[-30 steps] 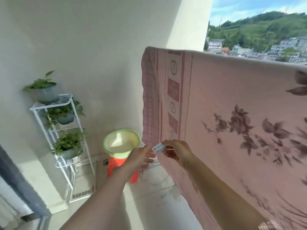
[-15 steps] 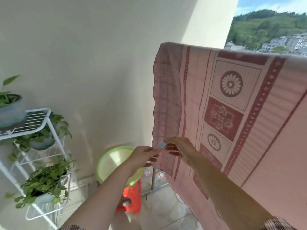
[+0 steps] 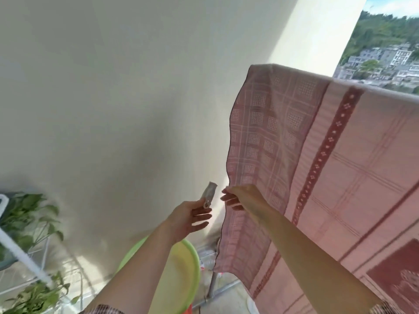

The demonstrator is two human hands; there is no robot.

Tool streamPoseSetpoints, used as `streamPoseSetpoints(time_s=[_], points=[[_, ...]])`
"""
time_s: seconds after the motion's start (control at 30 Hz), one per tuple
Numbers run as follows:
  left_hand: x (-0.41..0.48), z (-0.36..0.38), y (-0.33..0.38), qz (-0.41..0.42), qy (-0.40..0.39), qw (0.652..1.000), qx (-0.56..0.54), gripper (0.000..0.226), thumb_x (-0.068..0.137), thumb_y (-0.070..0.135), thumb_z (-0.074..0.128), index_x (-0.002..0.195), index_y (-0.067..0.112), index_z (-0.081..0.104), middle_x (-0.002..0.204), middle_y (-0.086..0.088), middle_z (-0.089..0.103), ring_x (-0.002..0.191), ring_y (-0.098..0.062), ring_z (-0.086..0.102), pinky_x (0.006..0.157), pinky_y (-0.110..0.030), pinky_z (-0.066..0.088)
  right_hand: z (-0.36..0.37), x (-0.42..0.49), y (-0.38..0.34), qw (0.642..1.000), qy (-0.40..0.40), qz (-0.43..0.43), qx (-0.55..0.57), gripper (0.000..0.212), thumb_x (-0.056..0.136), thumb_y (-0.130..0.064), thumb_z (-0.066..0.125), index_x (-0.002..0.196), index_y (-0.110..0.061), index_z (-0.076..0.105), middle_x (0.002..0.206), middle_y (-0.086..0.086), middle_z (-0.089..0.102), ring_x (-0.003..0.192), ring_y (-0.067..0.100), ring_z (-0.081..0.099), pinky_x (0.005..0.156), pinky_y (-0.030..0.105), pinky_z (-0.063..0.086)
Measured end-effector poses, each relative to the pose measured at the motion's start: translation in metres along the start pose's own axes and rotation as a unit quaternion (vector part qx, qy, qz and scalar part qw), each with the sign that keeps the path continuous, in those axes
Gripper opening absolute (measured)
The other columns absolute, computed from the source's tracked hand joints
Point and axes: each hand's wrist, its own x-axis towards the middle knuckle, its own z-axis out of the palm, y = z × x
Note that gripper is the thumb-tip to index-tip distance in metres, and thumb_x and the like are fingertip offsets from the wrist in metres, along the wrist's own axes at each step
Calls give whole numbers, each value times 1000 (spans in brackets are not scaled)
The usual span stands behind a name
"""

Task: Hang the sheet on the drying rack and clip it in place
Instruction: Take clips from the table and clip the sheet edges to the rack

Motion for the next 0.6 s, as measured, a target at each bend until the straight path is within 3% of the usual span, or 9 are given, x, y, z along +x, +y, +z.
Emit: streamPoseSetpoints(time_s=[0.13, 0.3, 0.4, 0.53, 0.6], points=[[48, 5, 12, -7, 42, 999, -27, 18, 93, 30, 55, 95, 12, 56, 91, -4, 65, 77, -18, 61, 69, -27, 46, 3, 29, 0, 982, 55, -60, -171, 18, 91, -13, 59, 104, -9, 70, 89, -1, 68, 77, 9, 62, 63, 10, 45], [97, 34, 8, -36, -20, 996, -83, 38, 97, 39, 47, 124, 12, 46, 120, -8, 60, 81, -23, 65, 63, -29, 51, 5, 37, -18, 891, 82, -164, -416, 30, 92, -10, 50, 117, -16, 65, 113, -2, 67, 98, 12, 61, 84, 26, 49], [116, 42, 10, -38, -17, 989, -140, 44, 96, 38, 48, 128, 8, 43, 113, -12, 62, 75, -20, 67, 57, -25, 56, 7, 40, -33, 811, 69, -192, -549, 37, 86, -1, 52, 119, -12, 62, 119, 1, 62, 113, 18, 54, 91, 34, 48], [136, 30, 19, -30, -45, 987, -152, 42, 98, 31, 46, 127, 1, 41, 96, -18, 63, 79, -21, 67, 59, -23, 57, 10, 64, -42, 673, 55, -252, -694, 34, 60, 10, 69, 90, -5, 71, 89, 7, 70, 91, 27, 65, 84, 37, 55], [145, 23, 24, -29, -46, 987, -151, 41, 98, 29, 48, 125, -1, 43, 96, -21, 63, 82, -23, 66, 65, -24, 59, 14, 78, -46, 608, 46, -271, -745, 27, 64, 7, 61, 86, -7, 70, 86, 7, 70, 91, 27, 65, 95, 39, 50]])
